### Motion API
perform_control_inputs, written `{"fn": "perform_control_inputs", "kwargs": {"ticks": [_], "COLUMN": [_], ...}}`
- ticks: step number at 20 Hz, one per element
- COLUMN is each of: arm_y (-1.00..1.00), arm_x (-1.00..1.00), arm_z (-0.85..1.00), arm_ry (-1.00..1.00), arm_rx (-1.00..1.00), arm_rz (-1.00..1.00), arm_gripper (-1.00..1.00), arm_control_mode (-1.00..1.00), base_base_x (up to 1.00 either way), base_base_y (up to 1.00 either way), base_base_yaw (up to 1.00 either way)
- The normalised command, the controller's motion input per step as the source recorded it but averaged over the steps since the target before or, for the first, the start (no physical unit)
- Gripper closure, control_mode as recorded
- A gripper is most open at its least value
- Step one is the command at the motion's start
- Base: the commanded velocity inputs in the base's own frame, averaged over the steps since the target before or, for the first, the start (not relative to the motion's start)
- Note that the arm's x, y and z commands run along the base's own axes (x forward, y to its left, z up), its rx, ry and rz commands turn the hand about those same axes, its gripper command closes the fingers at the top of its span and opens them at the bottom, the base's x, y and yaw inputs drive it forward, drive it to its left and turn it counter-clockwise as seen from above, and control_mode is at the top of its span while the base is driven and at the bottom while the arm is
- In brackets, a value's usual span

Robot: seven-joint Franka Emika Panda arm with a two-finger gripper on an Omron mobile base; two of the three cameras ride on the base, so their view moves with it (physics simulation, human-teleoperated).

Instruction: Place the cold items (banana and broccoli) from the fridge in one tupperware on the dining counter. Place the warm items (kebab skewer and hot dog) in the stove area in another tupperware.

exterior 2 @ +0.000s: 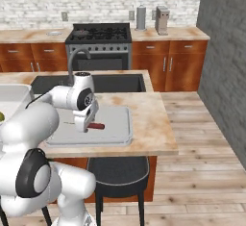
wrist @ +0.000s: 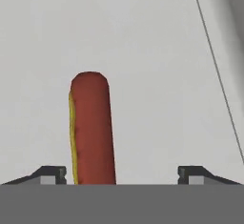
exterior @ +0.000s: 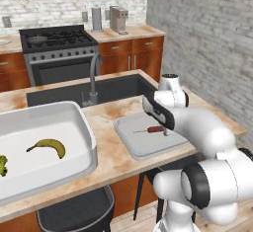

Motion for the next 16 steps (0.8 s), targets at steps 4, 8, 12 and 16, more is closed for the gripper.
{"fn": "perform_control_inputs", "kwargs": {"ticks": [4,8,12,16], "arm_y": [0.00,0.00,0.00,0.00], "arm_x": [-0.23,-0.25,-0.48,-0.71], "arm_z": [0.67,0.75,0.65,0.35], "arm_ry": [-0.16,-0.30,-0.34,-0.13], "arm_rx": [0.00,0.00,0.00,0.00], "arm_rz": [-0.06,-0.02,0.04,0.28], "arm_gripper": [-1.00,-1.00,-1.00,-1.00], "arm_control_mode": [-1.00,-1.00,-1.00,-1.00], "base_base_x": [0.00,0.00,0.00,0.00], "base_base_y": [0.00,0.00,0.00,0.00], "base_base_yaw": [0.00,0.00,0.00,0.00]}}
